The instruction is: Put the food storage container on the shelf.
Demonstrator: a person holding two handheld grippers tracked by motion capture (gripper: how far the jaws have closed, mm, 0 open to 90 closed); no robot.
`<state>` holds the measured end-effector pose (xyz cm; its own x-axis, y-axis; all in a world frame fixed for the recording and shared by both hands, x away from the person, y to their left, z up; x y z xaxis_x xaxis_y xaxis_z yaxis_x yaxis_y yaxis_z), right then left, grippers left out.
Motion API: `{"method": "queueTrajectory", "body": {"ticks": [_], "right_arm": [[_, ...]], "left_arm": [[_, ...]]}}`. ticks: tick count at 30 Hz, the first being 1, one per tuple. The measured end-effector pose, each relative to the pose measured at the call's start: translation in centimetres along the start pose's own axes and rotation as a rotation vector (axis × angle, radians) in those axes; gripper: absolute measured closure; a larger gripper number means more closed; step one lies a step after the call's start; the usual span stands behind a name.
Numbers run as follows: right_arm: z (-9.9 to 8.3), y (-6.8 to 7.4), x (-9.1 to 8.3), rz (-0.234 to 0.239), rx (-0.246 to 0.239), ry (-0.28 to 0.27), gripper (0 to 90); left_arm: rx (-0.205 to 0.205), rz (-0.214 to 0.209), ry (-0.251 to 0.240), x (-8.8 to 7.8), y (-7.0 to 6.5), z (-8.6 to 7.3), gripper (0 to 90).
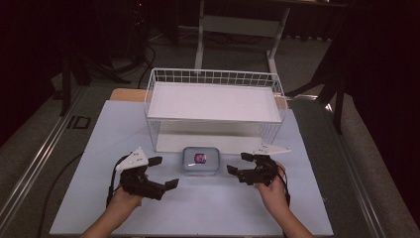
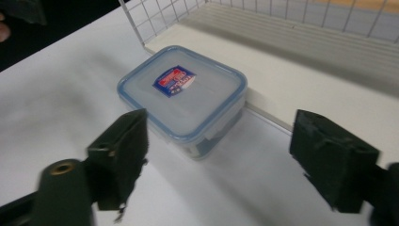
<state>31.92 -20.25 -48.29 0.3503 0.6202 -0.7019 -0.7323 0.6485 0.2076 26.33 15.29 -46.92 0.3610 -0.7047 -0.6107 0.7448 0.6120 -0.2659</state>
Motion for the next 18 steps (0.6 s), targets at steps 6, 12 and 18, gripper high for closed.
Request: {"method": "queueTrajectory", "body": {"ticks": [6, 12, 18], "right_arm": [[1.0, -0.5, 1.4, 0.056, 0.136, 0.064, 13.3], [1.4, -0.9, 3.1, 0.085, 0.214, 0.110, 11.3], [1.6, -2.2, 4.9, 0.162, 0.381, 0.136, 17.2]], "left_arm": [[-0.196, -0.083, 0.090, 2.9, 2.3, 0.9, 1.2], [-0.346, -0.156, 0.119, 5.2, 4.4, 0.8, 1.2], [-0.440, -0.180, 0.135, 7.4, 5.8, 1.0, 1.3]]}}
Point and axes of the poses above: each handheld gripper's, and its own axes: x roughly forward along the jaws, z roughly out of its top, y roughly to its left, the point moved 1 cm from there along x, roughly forward along the jaws, and after that the axes turned 13 degrees about y, right-handed, at the moved point
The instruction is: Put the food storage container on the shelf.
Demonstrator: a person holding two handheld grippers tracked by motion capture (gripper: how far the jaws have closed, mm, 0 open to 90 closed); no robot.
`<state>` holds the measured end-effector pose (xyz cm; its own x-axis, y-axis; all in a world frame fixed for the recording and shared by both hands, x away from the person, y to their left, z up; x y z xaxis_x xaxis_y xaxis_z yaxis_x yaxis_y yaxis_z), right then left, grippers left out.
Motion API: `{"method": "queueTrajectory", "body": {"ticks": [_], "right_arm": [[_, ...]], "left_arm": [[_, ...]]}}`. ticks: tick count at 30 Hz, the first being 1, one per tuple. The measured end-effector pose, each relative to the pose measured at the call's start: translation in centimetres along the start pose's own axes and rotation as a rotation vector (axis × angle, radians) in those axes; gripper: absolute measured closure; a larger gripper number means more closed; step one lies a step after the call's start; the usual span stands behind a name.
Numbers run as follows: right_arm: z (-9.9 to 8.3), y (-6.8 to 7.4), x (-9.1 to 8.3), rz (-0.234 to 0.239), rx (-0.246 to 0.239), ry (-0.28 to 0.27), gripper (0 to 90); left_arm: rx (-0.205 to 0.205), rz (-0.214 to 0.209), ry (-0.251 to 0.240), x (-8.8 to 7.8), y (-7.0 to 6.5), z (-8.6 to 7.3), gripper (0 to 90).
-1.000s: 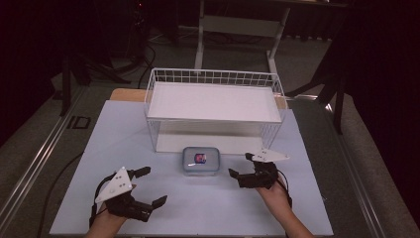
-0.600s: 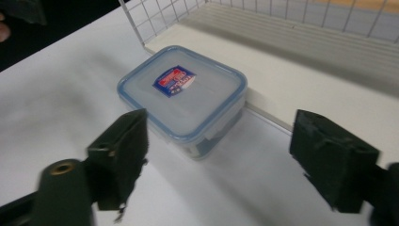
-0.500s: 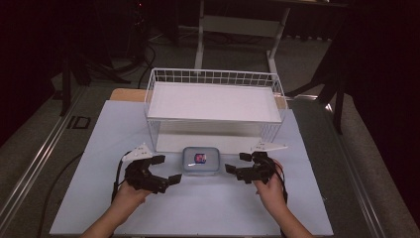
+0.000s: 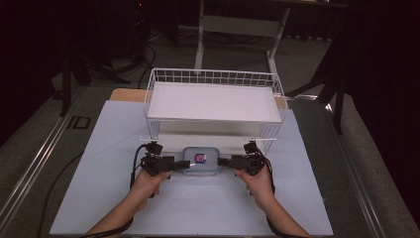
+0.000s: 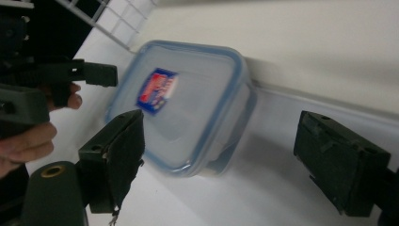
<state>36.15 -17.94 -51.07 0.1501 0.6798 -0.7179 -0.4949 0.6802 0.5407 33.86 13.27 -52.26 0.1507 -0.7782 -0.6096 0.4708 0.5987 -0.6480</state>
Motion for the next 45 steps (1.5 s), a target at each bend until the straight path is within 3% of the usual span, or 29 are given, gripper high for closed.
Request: {"method": "queueTrajectory", "body": {"ticks": [3, 6, 9, 13, 16, 19, 22, 27, 28, 33, 37, 40, 45], "right_arm": [[0.3, -0.5, 0.9, 0.017, 0.041, 0.019, 20.7], [0.6, -0.8, 1.7, 0.063, 0.078, 0.038, 21.9], [0.8, -1.0, 2.2, 0.082, 0.102, 0.045, 23.2], [1.0, -1.0, 3.2, 0.119, 0.135, 0.085, 26.4], [1.0, -0.9, 3.5, 0.135, 0.143, 0.097, 29.6], [1.0, -0.8, 3.5, 0.134, 0.138, 0.102, 33.2], [1.0, -0.5, 3.5, 0.138, 0.134, 0.107, 36.2], [0.9, -0.5, 3.2, 0.143, 0.138, 0.125, 39.8], [0.8, -0.4, 3.1, 0.144, 0.143, 0.124, 40.6], [0.1, 0.1, 2.6, 0.125, 0.096, 0.100, 44.0], [-0.6, 0.6, 2.4, 0.100, 0.051, 0.070, 44.8], [-1.0, 1.0, 2.2, 0.087, 0.043, 0.061, 45.8], [-1.6, 1.5, 2.1, 0.062, 0.010, 0.036, 46.0]], "left_arm": [[-0.016, -0.002, 0.004, 0.7, 0.3, 0.3, 5.2], [-0.042, -0.030, -0.001, 1.2, 0.6, 0.5, 7.9], [-0.051, -0.010, 0.019, 1.5, 0.7, 0.7, 12.9], [-0.092, -0.016, 0.031, 1.7, 1.2, 0.7, 22.8], [-0.078, -0.004, 0.058, 1.9, 1.3, 0.7, 27.3], [-0.100, -0.008, 0.051, 1.8, 1.6, 0.7, 34.9], [-0.097, -0.008, 0.061, 1.9, 1.7, 0.7, 37.5], [-0.074, -0.002, 0.073, 1.8, 1.4, 0.8, 39.4], [-0.050, 0.012, 0.073, 1.7, 1.2, 0.7, 39.5], [0.005, 0.036, 0.085, 1.4, 0.6, 0.2, 41.9], [0.011, 0.032, 0.078, 1.1, 0.4, -0.2, 46.2], [0.051, 0.073, 0.078, 1.0, -0.3, -0.6, 46.8], [0.071, 0.082, 0.065, 1.0, -0.5, -1.0, 47.4]]}}
Point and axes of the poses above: each handheld gripper's, and its own axes: x roughly forward along the jaws, z roughly out of its top, y roughly to its left, the point moved 1 cm from there along x, roughly forward along the jaws, and after that the axes turned 13 degrees about y, right-handed, at the moved point
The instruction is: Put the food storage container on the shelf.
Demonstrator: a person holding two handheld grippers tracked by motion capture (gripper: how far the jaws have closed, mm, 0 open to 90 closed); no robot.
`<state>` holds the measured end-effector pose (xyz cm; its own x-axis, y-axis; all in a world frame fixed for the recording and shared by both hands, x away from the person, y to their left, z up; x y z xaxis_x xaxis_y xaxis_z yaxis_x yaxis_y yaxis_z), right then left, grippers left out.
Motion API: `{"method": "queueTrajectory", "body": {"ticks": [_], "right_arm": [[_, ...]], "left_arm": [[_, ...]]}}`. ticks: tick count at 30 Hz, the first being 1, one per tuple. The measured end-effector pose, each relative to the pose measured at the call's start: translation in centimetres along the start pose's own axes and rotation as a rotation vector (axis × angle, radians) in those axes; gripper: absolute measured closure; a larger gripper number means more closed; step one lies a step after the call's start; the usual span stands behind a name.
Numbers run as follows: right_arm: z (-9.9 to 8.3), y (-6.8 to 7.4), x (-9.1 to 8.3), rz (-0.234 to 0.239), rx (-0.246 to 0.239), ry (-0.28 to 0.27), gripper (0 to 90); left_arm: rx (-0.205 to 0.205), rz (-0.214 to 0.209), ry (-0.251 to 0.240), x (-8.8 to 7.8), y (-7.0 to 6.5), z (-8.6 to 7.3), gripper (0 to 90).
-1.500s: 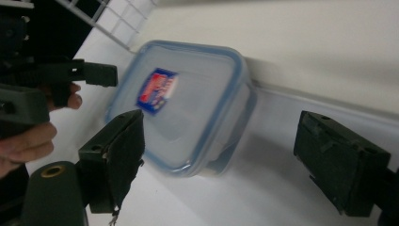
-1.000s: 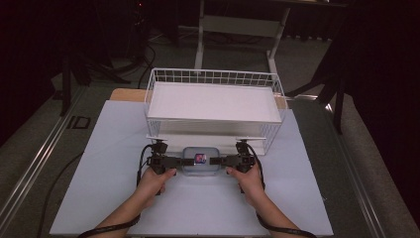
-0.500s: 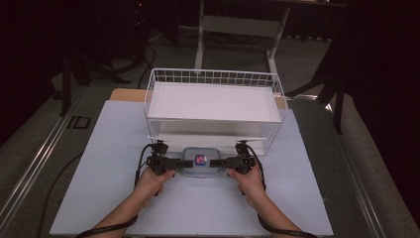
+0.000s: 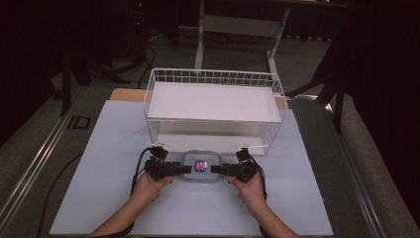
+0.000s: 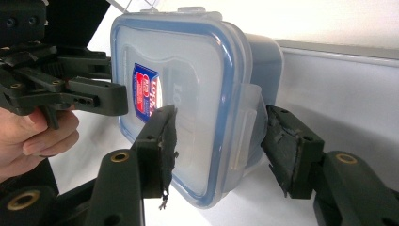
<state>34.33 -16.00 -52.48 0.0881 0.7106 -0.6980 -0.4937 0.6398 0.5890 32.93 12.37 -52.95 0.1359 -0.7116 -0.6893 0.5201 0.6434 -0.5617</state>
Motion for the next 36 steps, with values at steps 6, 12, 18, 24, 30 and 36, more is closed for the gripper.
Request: {"method": "queueTrajectory", "body": {"ticks": [6, 12, 18, 24, 30, 36], "right_arm": [[-0.6, 0.4, 0.0, -0.020, -0.018, -0.023, 46.1], [-0.8, 0.6, -0.1, -0.033, -0.045, -0.030, 46.3], [-0.5, 0.6, -1.1, -0.038, -0.066, -0.049, 46.2], [0.8, 0.8, -3.2, -0.056, -0.084, -0.116, 46.4], [2.3, 0.0, -4.1, -0.057, -0.070, -0.145, 46.5], [3.3, -1.5, -3.3, -0.052, -0.031, -0.144, 46.4]], "left_arm": [[-0.004, -0.014, -0.017, -0.1, 0.0, -0.3, 49.0], [-0.007, -0.010, -0.017, -0.1, -0.1, -0.5, 49.7], [0.007, 0.003, -0.031, -0.2, -1.1, 0.1, 49.7], [0.041, 0.002, -0.092, -0.6, -2.2, 2.2, 49.8], [0.039, 0.003, -0.095, -0.4, -2.1, 3.8, 49.7], [0.022, 0.029, -0.076, 0.6, -0.7, 5.5, 49.3]]}}
Point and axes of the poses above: each handheld gripper's, and its own axes: x roughly forward along the jaws, z roughly out of its top, y roughly to its left, the point moved 1 cm from there along x, roughly forward along the jaws, and after that the axes turned 13 degrees about y, right-handed, at the moved point
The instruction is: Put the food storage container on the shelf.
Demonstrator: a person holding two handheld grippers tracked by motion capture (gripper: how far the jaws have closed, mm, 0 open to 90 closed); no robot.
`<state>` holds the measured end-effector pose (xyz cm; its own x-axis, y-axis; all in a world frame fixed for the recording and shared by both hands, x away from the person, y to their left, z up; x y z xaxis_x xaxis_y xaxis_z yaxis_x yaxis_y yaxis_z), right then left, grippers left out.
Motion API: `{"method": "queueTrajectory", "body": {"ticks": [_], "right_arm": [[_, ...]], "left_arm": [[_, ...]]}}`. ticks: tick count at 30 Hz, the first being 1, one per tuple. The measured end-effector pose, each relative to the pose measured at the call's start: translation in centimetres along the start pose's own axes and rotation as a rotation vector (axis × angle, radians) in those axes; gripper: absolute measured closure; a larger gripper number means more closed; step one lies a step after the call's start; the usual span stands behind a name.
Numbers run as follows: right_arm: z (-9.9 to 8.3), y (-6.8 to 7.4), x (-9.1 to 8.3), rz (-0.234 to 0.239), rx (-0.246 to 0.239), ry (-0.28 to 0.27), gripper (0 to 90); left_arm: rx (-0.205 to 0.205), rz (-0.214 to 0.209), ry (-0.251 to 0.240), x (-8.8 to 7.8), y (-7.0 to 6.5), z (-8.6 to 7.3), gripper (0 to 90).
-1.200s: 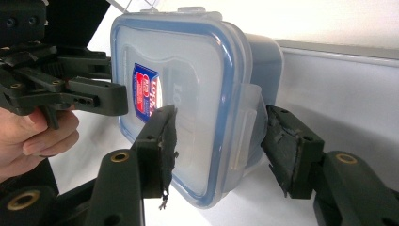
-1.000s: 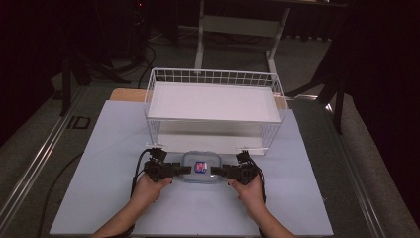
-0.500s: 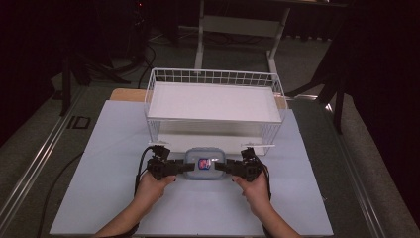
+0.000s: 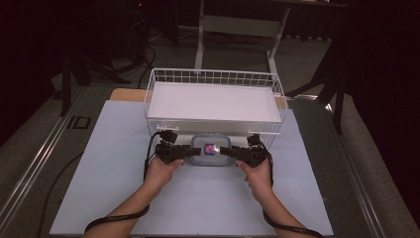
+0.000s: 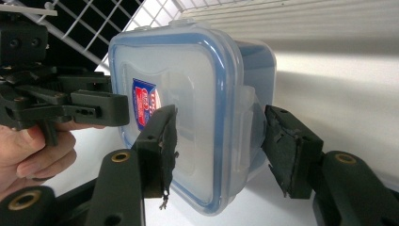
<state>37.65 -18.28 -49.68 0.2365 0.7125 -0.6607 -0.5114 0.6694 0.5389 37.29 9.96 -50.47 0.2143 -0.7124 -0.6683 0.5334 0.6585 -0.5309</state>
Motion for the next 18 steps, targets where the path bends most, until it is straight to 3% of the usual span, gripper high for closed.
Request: {"method": "queueTrajectory", "body": {"ticks": [2, 7, 9, 18], "right_arm": [[0.2, -0.3, 0.3, -0.001, 0.005, -0.002, 46.4], [0.4, -0.6, 0.9, -0.017, 0.015, 0.010, 46.3], [0.4, -0.9, 1.2, -0.014, 0.042, 0.013, 46.3], [1.0, -1.5, 1.6, -0.023, 0.030, -0.007, 46.0]], "left_arm": [[-0.019, -0.001, 0.001, 0.3, 0.3, 0.0, 49.3], [-0.012, 0.002, 0.007, 0.9, 1.1, 0.3, 49.2], [-0.017, 0.003, 0.001, 1.1, 1.3, 0.5, 48.8], [-0.014, -0.005, -0.036, 1.4, 1.9, 1.0, 48.6]]}}
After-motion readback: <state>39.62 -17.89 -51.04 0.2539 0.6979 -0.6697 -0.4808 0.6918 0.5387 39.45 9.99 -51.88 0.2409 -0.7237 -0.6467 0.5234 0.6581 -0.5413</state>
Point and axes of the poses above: each handheld gripper's, and its own axes: x roughly forward along the jaws, z roughly out of its top, y roughly to its left, the point moved 1 cm from there along x, roughly forward along the jaws, and after that the axes turned 13 degrees about y, right-handed, at the moved point
